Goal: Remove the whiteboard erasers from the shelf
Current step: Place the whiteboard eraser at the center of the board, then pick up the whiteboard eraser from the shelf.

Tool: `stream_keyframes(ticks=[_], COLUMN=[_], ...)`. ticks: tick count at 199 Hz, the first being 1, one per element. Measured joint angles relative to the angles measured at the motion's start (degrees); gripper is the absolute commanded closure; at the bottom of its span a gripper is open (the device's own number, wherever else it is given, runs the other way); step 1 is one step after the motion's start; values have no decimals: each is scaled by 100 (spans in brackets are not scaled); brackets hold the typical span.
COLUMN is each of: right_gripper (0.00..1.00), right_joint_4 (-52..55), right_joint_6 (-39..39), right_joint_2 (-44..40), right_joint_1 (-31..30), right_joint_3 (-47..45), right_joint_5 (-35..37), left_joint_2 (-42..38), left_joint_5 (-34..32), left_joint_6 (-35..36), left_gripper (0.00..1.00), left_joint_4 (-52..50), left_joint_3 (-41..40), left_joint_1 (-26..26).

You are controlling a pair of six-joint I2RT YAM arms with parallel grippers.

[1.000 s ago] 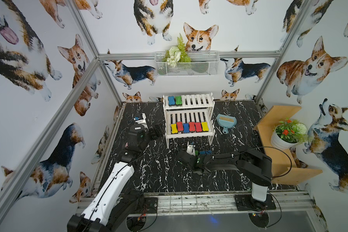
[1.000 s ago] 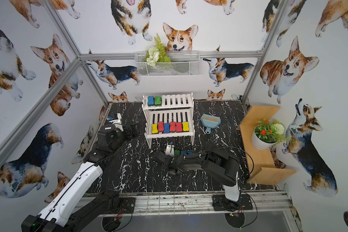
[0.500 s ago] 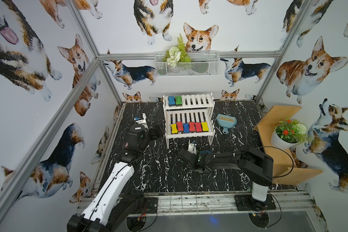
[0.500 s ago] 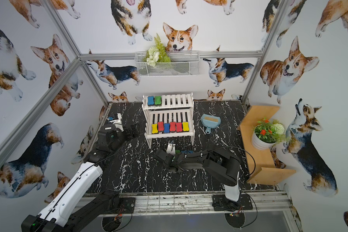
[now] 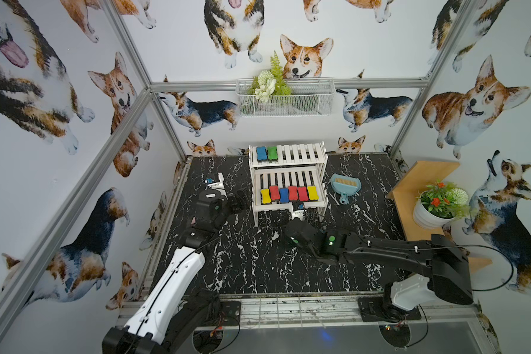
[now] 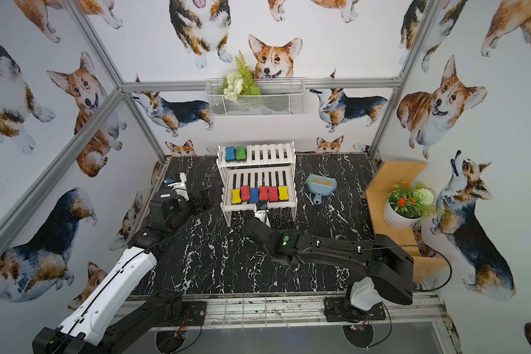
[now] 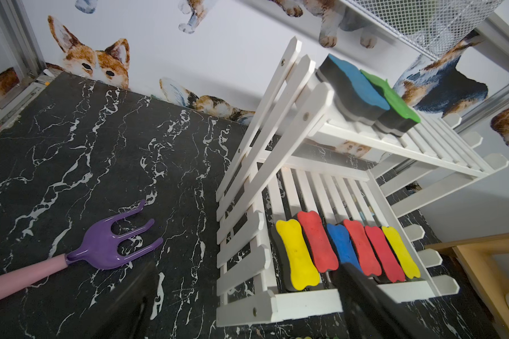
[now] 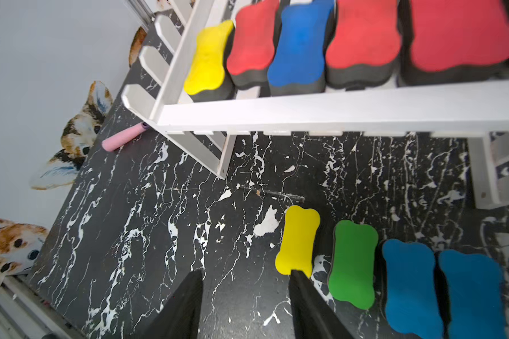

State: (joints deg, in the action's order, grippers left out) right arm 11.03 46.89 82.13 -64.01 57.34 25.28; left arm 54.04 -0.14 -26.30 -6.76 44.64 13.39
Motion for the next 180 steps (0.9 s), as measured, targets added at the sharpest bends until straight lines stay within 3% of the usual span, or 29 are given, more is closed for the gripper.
stream_keyframes(ticks=[34,62,116,160,180], right_gripper=[49,49,49,49,49], right_joint_4=[382,570,686,815,811], right_joint_6=[-396,-684,-857,-796,-769], right_joint_2=[-619,-949,-1473,-1915,-2065], right_joint_1=[138,549,723,778,811], right_joint_3=[212,623,505,59,-7], right_joint_5=[-4,-37,90,205,269], left_joint_2=[96,361,1703,2983,3510], left_joint_5=[111,354,350,31,-55], left_joint_6=[24,-22,-39,107,195], left_gripper=[4,14,27,45,46], left_joint_4=[-155,-426,-1202,-1912,-2262], left_joint_3=[398,1010,3344,4913,5504], left_joint_1=[11,28,778,1143,1287])
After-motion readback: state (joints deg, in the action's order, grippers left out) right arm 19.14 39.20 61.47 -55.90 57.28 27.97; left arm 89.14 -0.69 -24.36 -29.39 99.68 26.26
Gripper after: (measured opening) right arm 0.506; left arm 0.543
